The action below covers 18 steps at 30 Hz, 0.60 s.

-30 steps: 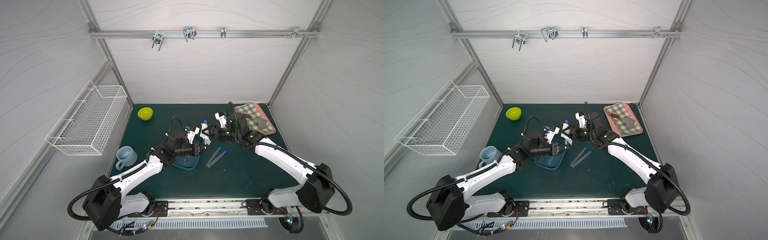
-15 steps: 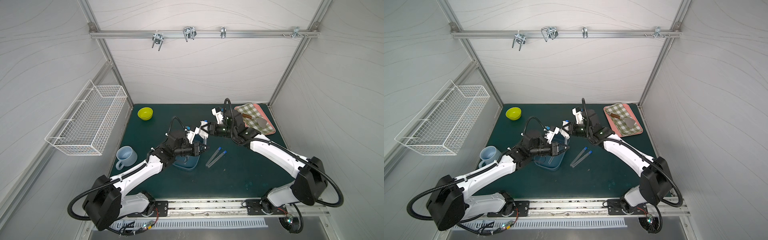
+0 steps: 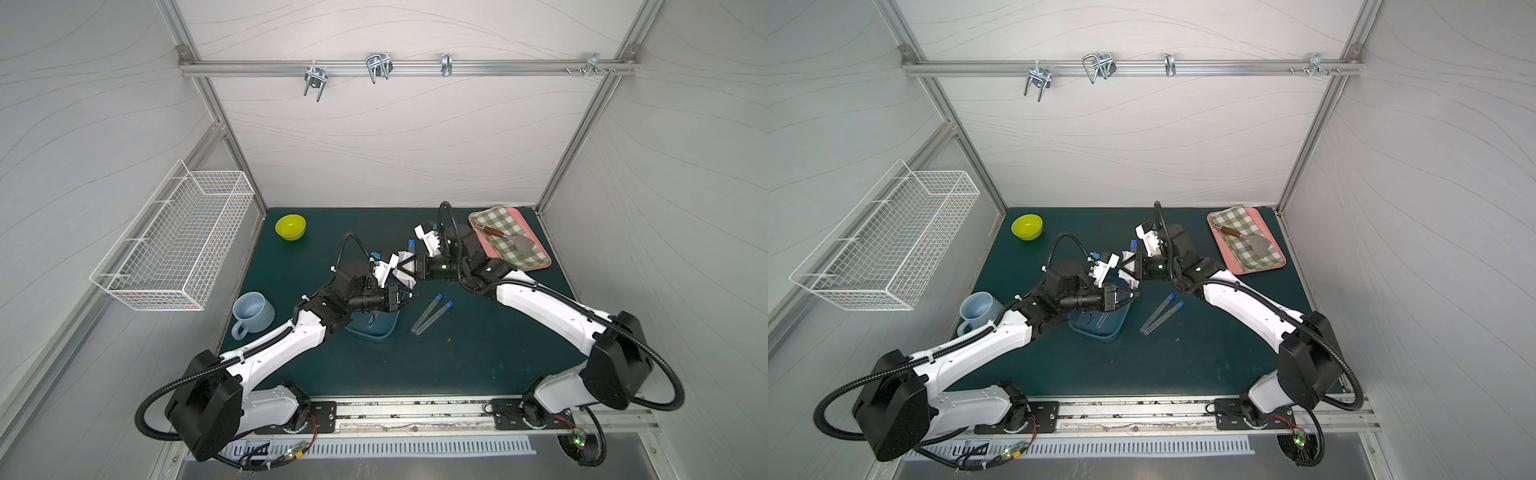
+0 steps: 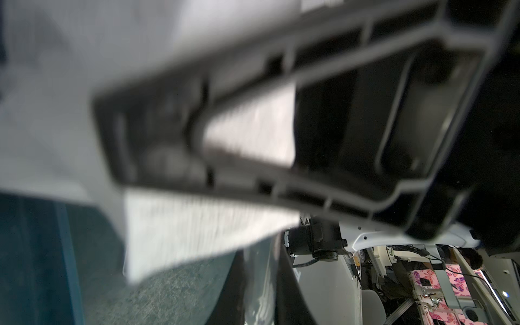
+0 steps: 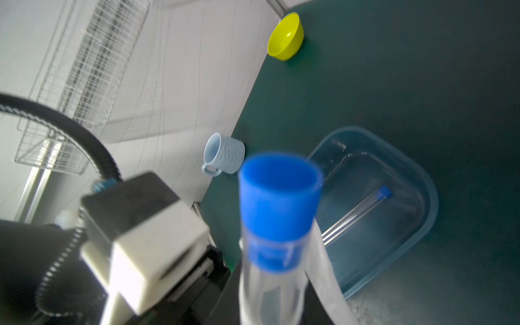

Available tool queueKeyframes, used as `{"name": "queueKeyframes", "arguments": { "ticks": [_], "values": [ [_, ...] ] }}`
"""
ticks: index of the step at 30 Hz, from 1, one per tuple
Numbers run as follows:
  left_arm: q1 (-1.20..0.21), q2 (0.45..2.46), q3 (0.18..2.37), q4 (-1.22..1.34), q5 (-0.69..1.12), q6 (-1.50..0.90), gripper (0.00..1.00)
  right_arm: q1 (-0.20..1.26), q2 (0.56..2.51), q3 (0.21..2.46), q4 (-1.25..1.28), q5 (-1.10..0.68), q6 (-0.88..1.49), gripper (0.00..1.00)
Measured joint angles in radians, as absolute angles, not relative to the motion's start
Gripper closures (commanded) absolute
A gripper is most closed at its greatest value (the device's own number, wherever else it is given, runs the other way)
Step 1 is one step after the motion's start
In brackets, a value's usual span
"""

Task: Wipe the exteriors of test tubes
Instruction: Wipe the dirt from the test tube.

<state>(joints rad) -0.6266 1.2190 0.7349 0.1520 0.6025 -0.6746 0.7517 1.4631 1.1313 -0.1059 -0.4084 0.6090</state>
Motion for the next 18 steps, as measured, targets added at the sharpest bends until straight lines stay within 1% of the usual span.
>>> {"name": "queueKeyframes", "arguments": {
  "ticks": [4,9,18],
  "values": [
    [-0.627,1.219,0.730,0.139,0.605,-0.675,0.94,0.780,1.438,1.079,-0.109,-0.397,0.612,0.77],
    [-0.626,1.219,0.729,0.141,0.604,-0.677,0.94,0.773,1.431,1.087,-0.118,-0.389,0.610,0.78],
    [-0.626,1.218,0.728,0.159,0.603,-0.677,0.94,0.668,1.509,1.268,-0.146,-0.427,0.576,0.78]
  ]
}}
